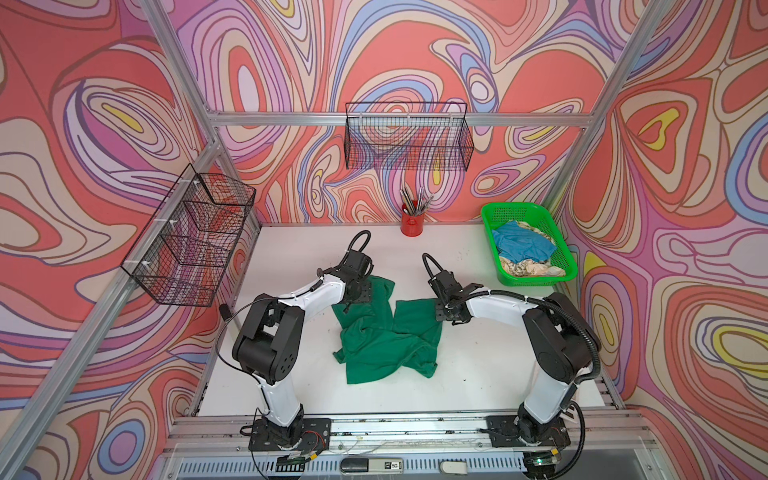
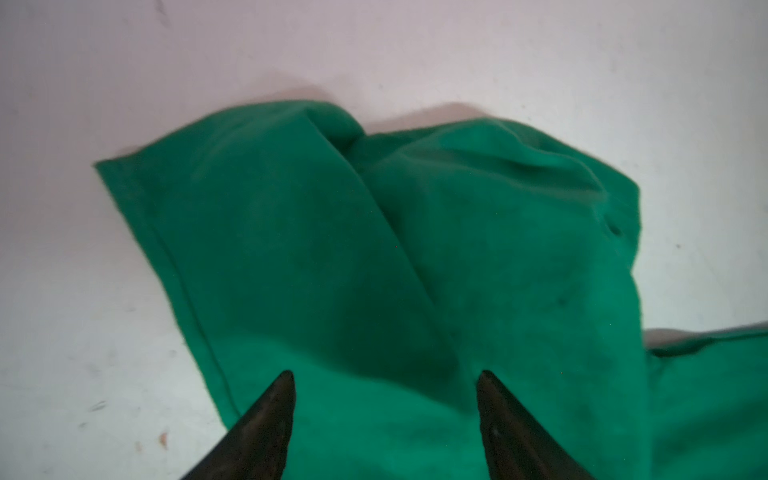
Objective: Fold and stack the t-shirts
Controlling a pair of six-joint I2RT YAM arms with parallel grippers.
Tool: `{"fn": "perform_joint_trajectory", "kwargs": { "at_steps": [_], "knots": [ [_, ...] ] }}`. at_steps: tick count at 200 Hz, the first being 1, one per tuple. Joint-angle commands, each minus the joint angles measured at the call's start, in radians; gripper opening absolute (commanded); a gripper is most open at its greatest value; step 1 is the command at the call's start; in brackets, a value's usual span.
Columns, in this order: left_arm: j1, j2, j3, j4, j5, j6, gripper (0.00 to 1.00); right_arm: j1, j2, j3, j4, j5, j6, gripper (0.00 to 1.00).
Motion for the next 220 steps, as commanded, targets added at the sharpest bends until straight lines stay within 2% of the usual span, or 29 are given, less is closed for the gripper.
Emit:
{"fn": "perform_joint_trajectory", "kwargs": {
  "at_steps": [1, 39, 80, 99, 116, 130, 148, 167, 220],
  "knots": [
    [0.051, 0.024, 0.060, -0.036, -0.093, 0.015, 0.71, -0.021, 0.009, -0.029, -0.031, 0.030, -0.007, 0.60],
    [0.114, 0.114, 0.197, -0.050, -0.071, 0.059, 0.71, -0.024, 0.028, -0.012, -0.024, 0.024, -0.016, 0.60],
    [0.119, 0.250, 0.337, -0.100, -0.036, 0.093, 0.70, -0.026, 0.047, 0.003, -0.015, 0.013, -0.015, 0.59],
    [0.120, 0.288, 0.362, -0.114, -0.011, 0.099, 0.67, -0.029, 0.048, 0.009, -0.014, 0.014, -0.015, 0.60],
    [0.119, 0.307, 0.373, -0.135, -0.007, 0.098, 0.59, -0.035, 0.050, 0.013, -0.016, 0.017, -0.020, 0.60],
    [0.118, 0.307, 0.363, -0.136, -0.003, 0.092, 0.48, -0.046, 0.054, 0.016, -0.016, 0.022, -0.026, 0.60],
    [0.120, 0.294, 0.345, -0.132, -0.029, 0.084, 0.23, -0.071, 0.062, 0.016, -0.011, 0.022, -0.039, 0.59],
    [0.131, 0.267, 0.333, -0.131, -0.063, 0.083, 0.00, -0.109, 0.070, 0.019, -0.005, 0.023, -0.057, 0.60],
    [0.210, 0.076, 0.232, -0.100, -0.100, 0.080, 0.00, -0.271, 0.079, 0.022, 0.005, 0.040, -0.081, 0.59]
  ]
}}
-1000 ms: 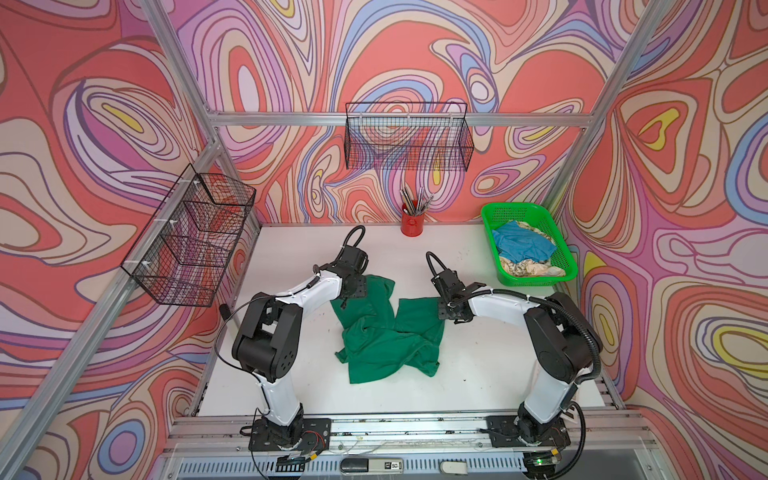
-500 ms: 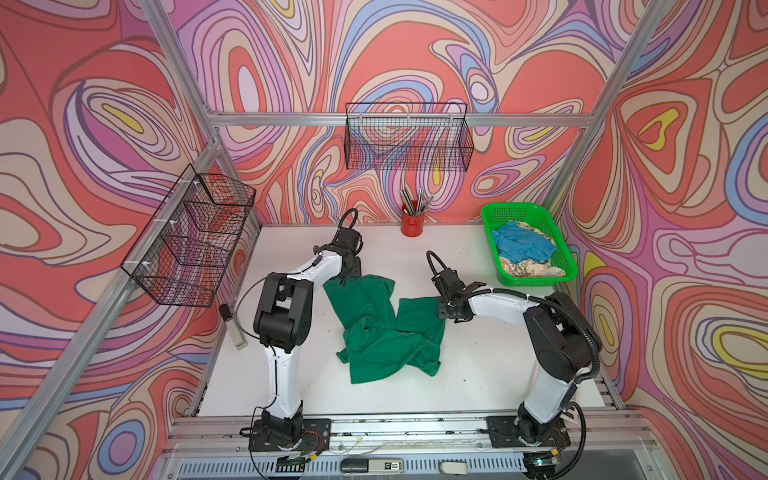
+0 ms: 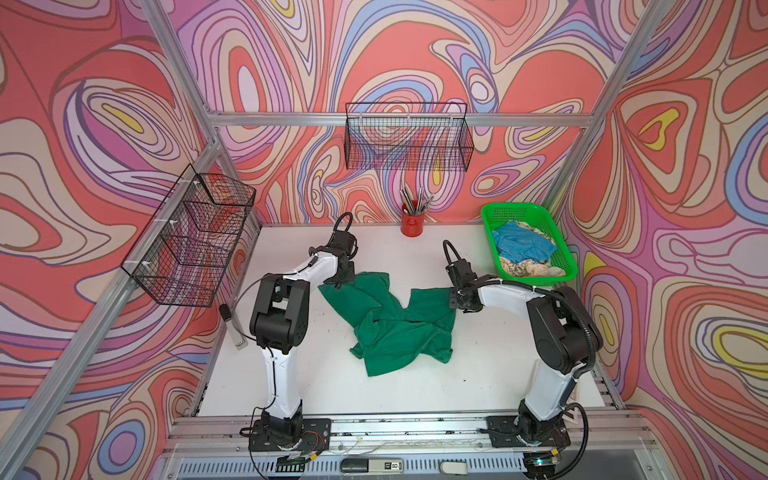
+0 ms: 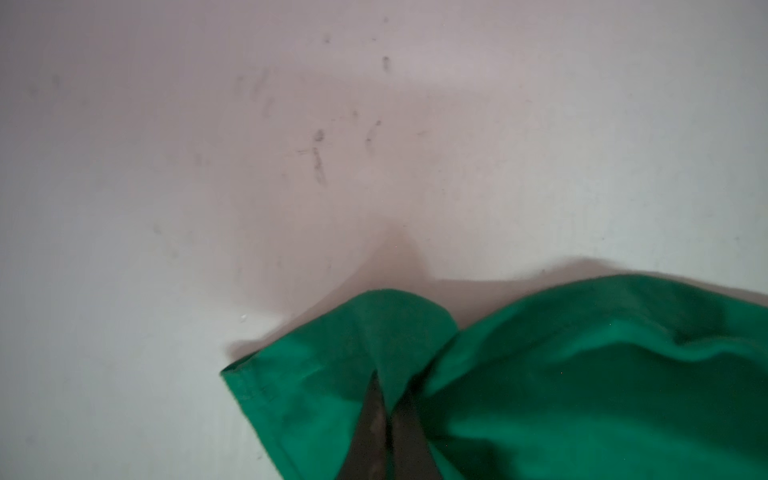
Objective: Fold and stack the t-shirts
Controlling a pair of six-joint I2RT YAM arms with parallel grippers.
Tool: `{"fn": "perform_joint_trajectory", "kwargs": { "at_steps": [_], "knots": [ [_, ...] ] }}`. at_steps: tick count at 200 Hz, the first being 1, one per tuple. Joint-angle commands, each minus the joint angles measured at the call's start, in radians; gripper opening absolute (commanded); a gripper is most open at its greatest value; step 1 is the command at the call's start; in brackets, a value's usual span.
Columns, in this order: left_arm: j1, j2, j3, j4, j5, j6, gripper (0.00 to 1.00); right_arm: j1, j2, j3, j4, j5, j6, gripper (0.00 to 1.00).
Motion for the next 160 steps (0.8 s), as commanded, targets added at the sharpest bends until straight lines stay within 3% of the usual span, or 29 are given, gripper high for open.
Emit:
{"fn": "perform_joint_trajectory", "kwargs": {
  "at_steps": [1, 52, 75, 121, 160],
  "knots": [
    [0.045, -0.133, -0.053, -0.002, -0.050, -0.005, 0.00, -0.086, 0.033, -0.021, -0.043, 0.038, -0.019, 0.59],
    [0.087, -0.330, -0.268, 0.033, -0.110, -0.037, 0.00, -0.195, 0.021, 0.027, -0.043, 0.035, -0.035, 0.58],
    [0.096, -0.390, -0.329, 0.038, -0.116, -0.051, 0.00, -0.182, -0.055, 0.056, -0.062, -0.073, -0.056, 0.62],
    [0.097, -0.391, -0.355, 0.041, -0.125, -0.060, 0.00, -0.054, -0.315, -0.062, -0.160, -0.300, 0.031, 0.69],
    [0.098, -0.347, -0.332, 0.046, -0.122, -0.066, 0.00, 0.216, -0.412, -0.126, -0.185, -0.350, 0.244, 0.68]
  ]
}}
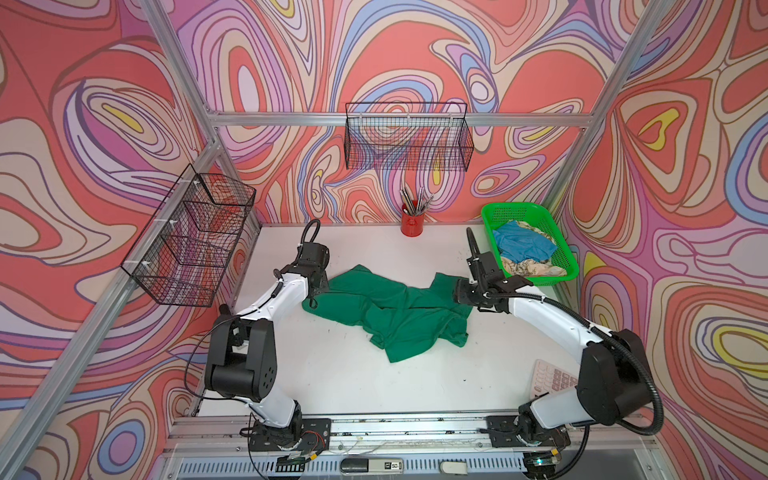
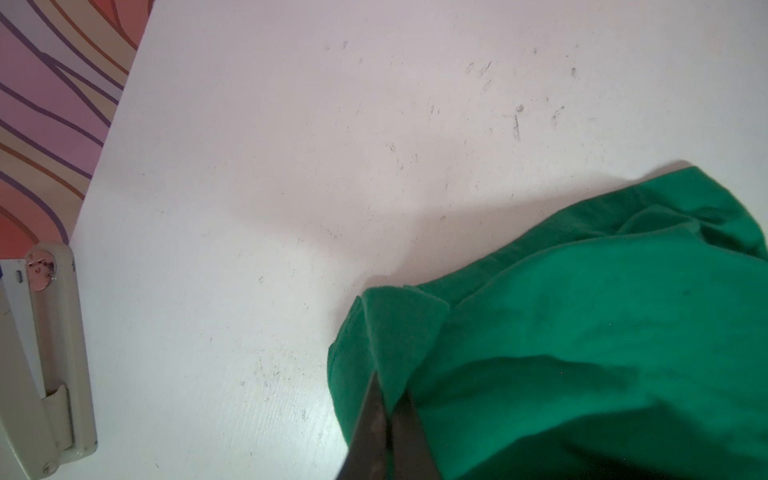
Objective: Fold and stack the t-shirts
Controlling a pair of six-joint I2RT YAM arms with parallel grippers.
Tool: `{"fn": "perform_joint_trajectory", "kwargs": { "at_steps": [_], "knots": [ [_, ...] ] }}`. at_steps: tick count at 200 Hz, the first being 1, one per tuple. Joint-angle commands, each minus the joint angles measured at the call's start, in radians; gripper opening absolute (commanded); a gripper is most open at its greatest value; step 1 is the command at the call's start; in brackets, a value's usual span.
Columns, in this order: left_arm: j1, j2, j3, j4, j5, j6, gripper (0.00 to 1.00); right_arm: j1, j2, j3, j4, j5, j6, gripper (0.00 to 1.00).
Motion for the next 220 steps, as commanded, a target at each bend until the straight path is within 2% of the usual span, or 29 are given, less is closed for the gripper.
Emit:
{"fn": "perform_joint_trajectory", "kwargs": {
  "at_steps": [1, 11, 30, 72, 125, 137, 148, 170, 189, 220],
  "knots": [
    [0.009, 0.026, 0.013, 0.003, -0.022, -0.020, 0.00, 0.126, -0.028, -0.064, -0.048, -0.086, 0.179, 0.68],
    [0.009, 0.027, 0.013, 0.006, -0.020, -0.020, 0.00, 0.164, -0.044, -0.101, -0.016, -0.093, 0.245, 0.66],
    [0.009, 0.022, 0.006, 0.012, -0.015, -0.020, 0.00, 0.210, -0.025, -0.151, 0.045, -0.125, 0.299, 0.64],
    [0.009, 0.011, -0.014, 0.024, -0.003, -0.022, 0.00, 0.246, 0.077, -0.214, 0.175, -0.132, 0.337, 0.61],
    [0.008, -0.003, -0.046, 0.035, 0.011, -0.032, 0.00, 0.251, 0.162, -0.232, 0.191, -0.087, 0.336, 0.60],
    [0.009, -0.007, -0.057, 0.042, 0.016, -0.039, 0.00, 0.253, 0.156, -0.246, 0.196, -0.073, 0.340, 0.47],
    [0.009, -0.012, -0.069, 0.050, 0.019, -0.044, 0.00, 0.253, 0.160, -0.247, 0.188, -0.058, 0.333, 0.43],
    [0.009, -0.008, -0.071, 0.055, 0.026, -0.051, 0.00, 0.254, 0.185, -0.230, 0.162, -0.038, 0.299, 0.24],
    [0.009, -0.012, -0.071, 0.052, 0.027, -0.051, 0.00, 0.257, 0.187, -0.222, 0.149, -0.038, 0.285, 0.00],
    [0.009, -0.013, -0.066, 0.049, 0.016, -0.049, 0.00, 0.297, 0.084, -0.179, 0.078, -0.051, 0.259, 0.00]
  ]
}}
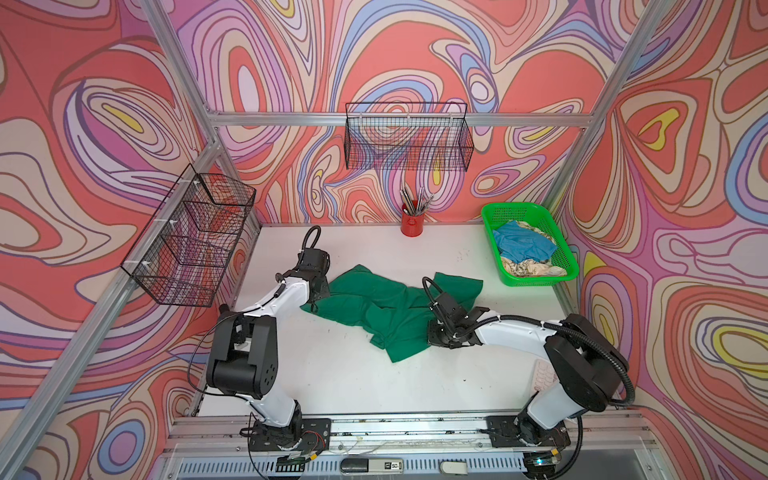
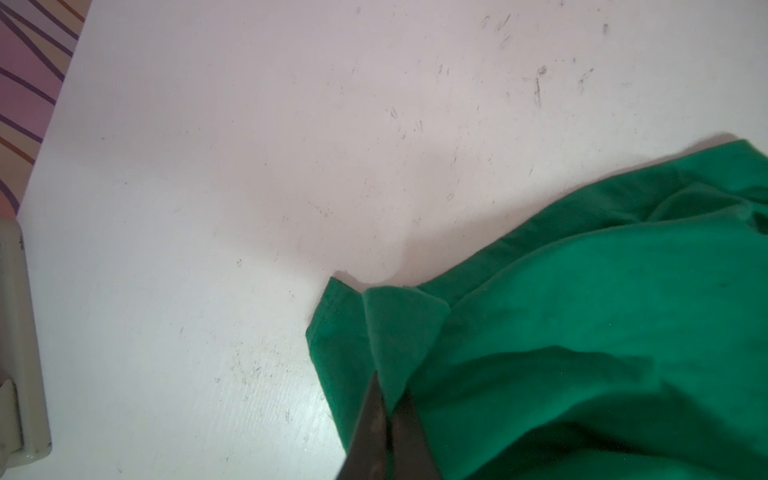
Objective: Fold and stack the t-shirts
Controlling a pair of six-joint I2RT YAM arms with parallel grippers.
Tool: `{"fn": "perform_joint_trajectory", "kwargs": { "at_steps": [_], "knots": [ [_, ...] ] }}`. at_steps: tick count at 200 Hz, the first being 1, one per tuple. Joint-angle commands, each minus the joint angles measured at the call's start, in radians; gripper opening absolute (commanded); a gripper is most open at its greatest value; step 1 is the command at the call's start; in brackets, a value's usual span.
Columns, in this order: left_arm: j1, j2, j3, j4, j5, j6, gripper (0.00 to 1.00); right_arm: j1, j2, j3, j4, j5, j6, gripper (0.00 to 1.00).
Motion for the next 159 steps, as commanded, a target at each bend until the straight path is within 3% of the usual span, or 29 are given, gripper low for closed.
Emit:
{"fn": "perform_joint_trajectory", "kwargs": {
  "at_steps": [1, 45, 88, 92, 110, 126, 144, 159],
  "knots": [
    [0.004, -0.025, -0.005, -0.002, -0.008, -0.019, 0.00, 0.041, -0.071, 0.031, -0.108, 0.007, -0.024, 0.00],
    [0.006, -0.030, 0.004, -0.009, -0.023, -0.021, 0.00, 0.141, -0.303, 0.046, -0.286, -0.076, -0.022, 0.00],
    [0.010, -0.047, 0.006, -0.029, -0.036, -0.033, 0.00, 0.223, -0.323, -0.026, -0.385, -0.126, -0.005, 0.00],
    [0.009, -0.051, 0.012, -0.035, -0.034, -0.033, 0.07, 0.224, -0.328, -0.019, -0.401, -0.102, -0.004, 0.01],
    [0.007, -0.080, 0.044, -0.071, -0.021, -0.032, 0.49, 0.214, -0.373, 0.052, -0.440, 0.032, 0.012, 0.38],
    [-0.014, -0.109, 0.076, -0.085, -0.026, -0.011, 0.71, 0.141, -0.386, 0.100, -0.432, 0.073, 0.000, 0.46],
    [-0.056, -0.101, 0.143, -0.112, -0.027, 0.018, 0.75, 0.038, -0.368, 0.123, -0.400, 0.088, -0.024, 0.47],
    [-0.096, -0.049, 0.204, -0.133, 0.043, 0.051, 0.74, -0.058, -0.323, 0.127, -0.339, 0.117, -0.056, 0.48]
  ]
}}
